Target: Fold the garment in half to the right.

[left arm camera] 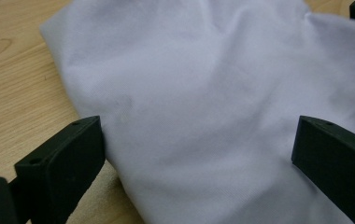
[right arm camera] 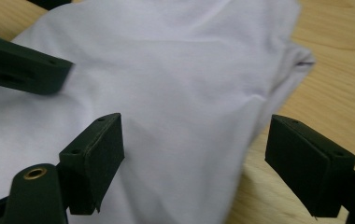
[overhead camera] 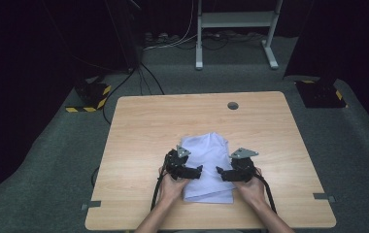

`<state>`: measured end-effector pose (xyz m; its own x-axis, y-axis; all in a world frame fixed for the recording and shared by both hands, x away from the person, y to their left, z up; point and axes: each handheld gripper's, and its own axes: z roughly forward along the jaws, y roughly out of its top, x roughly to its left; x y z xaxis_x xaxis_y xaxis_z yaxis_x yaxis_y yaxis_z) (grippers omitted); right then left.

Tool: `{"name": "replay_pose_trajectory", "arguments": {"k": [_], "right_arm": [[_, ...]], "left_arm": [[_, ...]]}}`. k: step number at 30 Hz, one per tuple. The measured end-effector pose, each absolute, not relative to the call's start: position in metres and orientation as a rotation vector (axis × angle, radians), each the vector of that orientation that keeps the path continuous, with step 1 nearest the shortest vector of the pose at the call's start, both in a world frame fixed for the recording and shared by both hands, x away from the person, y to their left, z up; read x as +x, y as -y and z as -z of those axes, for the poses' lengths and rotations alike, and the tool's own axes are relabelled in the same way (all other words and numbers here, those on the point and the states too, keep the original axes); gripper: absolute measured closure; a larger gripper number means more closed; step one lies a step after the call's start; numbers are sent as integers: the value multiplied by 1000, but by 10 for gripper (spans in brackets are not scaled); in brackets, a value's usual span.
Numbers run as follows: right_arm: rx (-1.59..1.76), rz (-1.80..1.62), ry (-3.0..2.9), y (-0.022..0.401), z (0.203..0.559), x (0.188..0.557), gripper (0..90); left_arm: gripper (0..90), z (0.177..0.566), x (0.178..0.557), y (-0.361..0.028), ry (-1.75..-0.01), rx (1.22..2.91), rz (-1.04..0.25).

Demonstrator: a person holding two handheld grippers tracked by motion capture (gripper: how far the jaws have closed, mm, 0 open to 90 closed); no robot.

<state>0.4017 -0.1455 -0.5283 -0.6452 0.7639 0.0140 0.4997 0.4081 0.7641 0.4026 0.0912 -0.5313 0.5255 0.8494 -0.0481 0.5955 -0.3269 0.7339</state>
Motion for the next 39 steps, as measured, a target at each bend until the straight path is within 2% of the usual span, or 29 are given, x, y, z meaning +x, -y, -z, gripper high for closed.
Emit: {"name": "replay_pose_trajectory", "arguments": {"k": [6, 15, 21, 26, 30, 34, 39], "right_arm": [[1091, -1073, -2362, 140, 539, 401, 178], [1102, -1091, -2329, 158, 534, 392, 184], [1046, -1052, -2375, 147, 542, 386, 181], [1041, -1083, -2365, 156, 538, 379, 174], [966, -1115, -2392, 160, 536, 363, 157], [880, -1066, -2454, 154, 545, 352, 122], [919, -1078, -2477, 153, 547, 360, 97]], "left_arm": [[23, 540, 403, -97, -1196, 2058, -459], [41, 535, 386, -104, -1181, 1989, -455], [40, 540, 381, -101, -1166, 2035, -489], [41, 534, 378, -105, -1176, 2017, -482], [36, 532, 377, -97, -1158, 2015, -462], [16, 534, 380, -87, -1160, 2063, -507], [10, 541, 390, -83, -1189, 2067, -528]]}}
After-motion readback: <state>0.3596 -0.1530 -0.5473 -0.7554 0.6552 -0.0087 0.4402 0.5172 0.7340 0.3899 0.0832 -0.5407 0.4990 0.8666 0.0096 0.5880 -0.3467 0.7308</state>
